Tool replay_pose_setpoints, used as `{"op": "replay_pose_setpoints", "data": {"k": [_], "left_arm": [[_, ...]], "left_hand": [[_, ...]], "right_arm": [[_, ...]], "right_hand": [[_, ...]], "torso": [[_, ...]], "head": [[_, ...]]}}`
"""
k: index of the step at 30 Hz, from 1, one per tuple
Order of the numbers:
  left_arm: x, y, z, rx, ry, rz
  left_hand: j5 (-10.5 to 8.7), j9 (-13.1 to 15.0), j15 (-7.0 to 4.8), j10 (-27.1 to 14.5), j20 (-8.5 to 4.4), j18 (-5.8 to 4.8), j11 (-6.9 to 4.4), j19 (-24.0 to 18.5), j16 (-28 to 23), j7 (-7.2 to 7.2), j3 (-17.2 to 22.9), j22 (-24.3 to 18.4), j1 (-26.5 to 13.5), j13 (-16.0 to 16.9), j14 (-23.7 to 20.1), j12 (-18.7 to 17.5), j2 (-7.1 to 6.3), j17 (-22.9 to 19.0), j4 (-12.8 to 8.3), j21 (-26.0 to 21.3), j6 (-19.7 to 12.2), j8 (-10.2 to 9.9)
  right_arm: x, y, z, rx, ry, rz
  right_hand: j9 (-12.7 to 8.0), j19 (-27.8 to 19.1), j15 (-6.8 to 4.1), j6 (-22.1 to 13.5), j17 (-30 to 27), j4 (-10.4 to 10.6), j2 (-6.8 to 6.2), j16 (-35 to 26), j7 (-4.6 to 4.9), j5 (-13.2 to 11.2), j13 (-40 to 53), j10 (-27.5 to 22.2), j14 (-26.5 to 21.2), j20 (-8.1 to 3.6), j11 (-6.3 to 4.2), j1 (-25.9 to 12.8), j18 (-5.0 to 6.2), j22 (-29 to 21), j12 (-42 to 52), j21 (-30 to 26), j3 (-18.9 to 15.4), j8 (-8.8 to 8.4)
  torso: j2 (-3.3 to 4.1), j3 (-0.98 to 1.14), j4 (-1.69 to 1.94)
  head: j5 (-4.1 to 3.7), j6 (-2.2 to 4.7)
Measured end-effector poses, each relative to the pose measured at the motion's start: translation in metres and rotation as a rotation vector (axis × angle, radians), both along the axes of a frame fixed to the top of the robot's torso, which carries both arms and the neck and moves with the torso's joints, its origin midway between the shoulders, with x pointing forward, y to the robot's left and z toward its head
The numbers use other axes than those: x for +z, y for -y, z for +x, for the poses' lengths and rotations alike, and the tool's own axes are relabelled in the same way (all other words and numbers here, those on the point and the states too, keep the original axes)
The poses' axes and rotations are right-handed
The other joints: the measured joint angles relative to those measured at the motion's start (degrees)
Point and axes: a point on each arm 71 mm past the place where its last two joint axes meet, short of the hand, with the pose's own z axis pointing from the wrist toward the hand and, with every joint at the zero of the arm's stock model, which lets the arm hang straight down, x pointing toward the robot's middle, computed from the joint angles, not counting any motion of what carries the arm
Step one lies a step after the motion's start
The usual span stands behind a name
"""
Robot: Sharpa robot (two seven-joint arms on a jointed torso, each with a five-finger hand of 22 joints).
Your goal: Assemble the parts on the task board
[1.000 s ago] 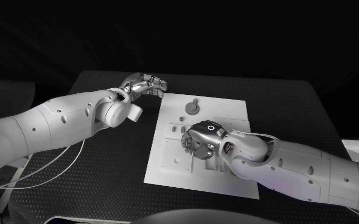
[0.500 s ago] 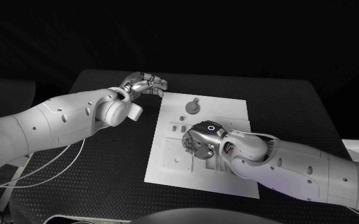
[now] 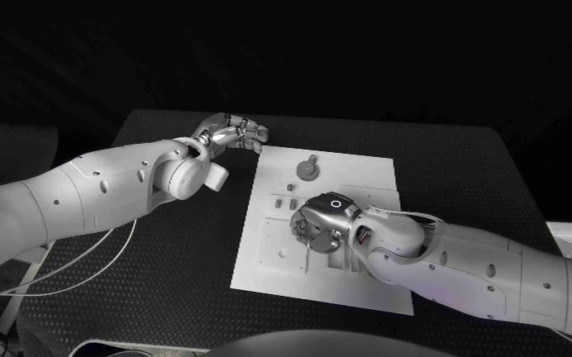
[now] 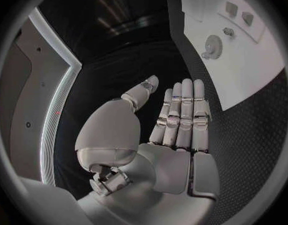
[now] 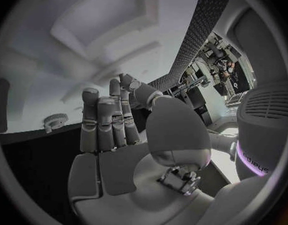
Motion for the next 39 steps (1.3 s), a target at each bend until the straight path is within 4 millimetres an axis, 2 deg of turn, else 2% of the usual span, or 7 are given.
{"op": "replay_pose_setpoints", "data": {"k": [21, 25, 29, 34, 39], "left_arm": [[0.0001, 0.0002, -0.0001, -0.001, -0.001, 0.000], [0.0002, 0.0002, -0.0001, -0.002, -0.001, 0.000], [0.0003, -0.0003, -0.0001, -0.001, -0.002, 0.000], [0.0004, -0.0009, -0.0001, 0.000, -0.002, 0.000], [0.0004, -0.0017, -0.0002, 0.001, -0.002, 0.001]], "left_hand": [[0.00, -0.05, 0.00, 0.00, 0.00, 0.00, 0.00, 0.00, 0.00, 0.00, 0.00, 0.00, 0.00, 0.01, 0.00, 0.00, 0.00, 0.13, 0.00, 0.00, 0.00, 0.00], [0.00, -0.05, 0.00, 0.00, 0.00, 0.00, 0.00, 0.00, -0.23, 0.00, 0.00, 0.00, 0.00, 0.00, 0.00, 0.00, 0.00, 0.20, 0.00, 0.00, 0.00, 0.00], [0.00, -0.10, 0.00, 0.00, 0.00, 0.00, 0.00, 0.00, -0.26, 0.00, 0.00, 0.00, 0.00, -0.04, 0.00, 0.00, 0.00, 0.20, 0.00, 0.00, 0.00, 0.00], [0.00, -0.10, 0.00, 0.00, 0.00, 0.00, 0.00, 0.00, -0.26, 0.00, 0.00, 0.00, 0.00, -0.04, 0.00, 0.00, 0.00, 0.26, 0.00, -0.23, 0.00, 0.00], [0.00, -0.10, 0.00, 0.00, 0.00, 0.00, 0.00, 0.00, -0.26, 0.00, 0.00, 0.00, 0.00, -0.04, 0.00, 0.00, 0.00, 0.26, 0.00, -0.23, 0.00, 0.00]], "right_arm": [[-0.0042, -0.0051, -0.0016, 0.008, -0.006, -0.017], [-0.0045, -0.0042, -0.0008, 0.002, -0.012, -0.011], [-0.0048, -0.0027, -0.0012, -0.002, -0.021, -0.001], [-0.0050, -0.0008, -0.0022, -0.003, -0.028, 0.008], [-0.0054, 0.0026, -0.0037, -0.005, -0.032, 0.016]], "right_hand": [[-0.04, -0.11, -0.11, -0.25, 0.18, 0.09, -0.10, 0.00, 0.05, -0.01, -0.24, -0.13, -0.29, 0.11, 0.12, -0.10, 0.01, 0.07, -1.03, -0.01, -0.22, -0.03], [-0.24, -0.12, 0.50, -2.03, 0.32, 0.18, -1.85, 0.00, 1.43, 0.00, -0.32, -1.93, -0.95, 0.12, 0.96, -1.87, 0.06, 0.15, -2.23, -0.32, -0.78, -1.58], [-1.51, -0.74, 1.38, -5.71, 0.43, 0.41, -4.68, -0.34, 2.61, 0.01, -0.33, -3.57, -2.00, 0.72, 1.92, -3.53, 0.12, 0.07, -3.87, -0.86, -1.01, -3.75], [-2.15, -1.06, 2.14, -7.40, 0.50, 0.57, -6.81, -0.34, 2.92, 0.01, -0.33, -4.74, -2.55, 1.04, 2.27, -4.57, 0.13, 0.00, -4.97, -1.20, -1.17, -4.72], [-2.46, -1.15, 2.41, -8.46, 0.56, 0.73, -7.38, -0.34, 2.93, 0.01, -0.35, -5.55, -2.82, 1.13, 2.66, -4.69, 0.14, 0.00, -5.45, -1.20, -1.00, -5.02]], "torso": [[0.00, -0.03, 0.00], [0.01, -0.03, -0.04], [0.00, 0.00, -0.07], [0.00, 0.03, -0.07], [0.00, 0.06, -0.07]], "head": [[0.03, -0.27], [0.02, -0.29], [0.02, -0.29], [-0.05, -0.25], [-0.10, -0.19]]}}
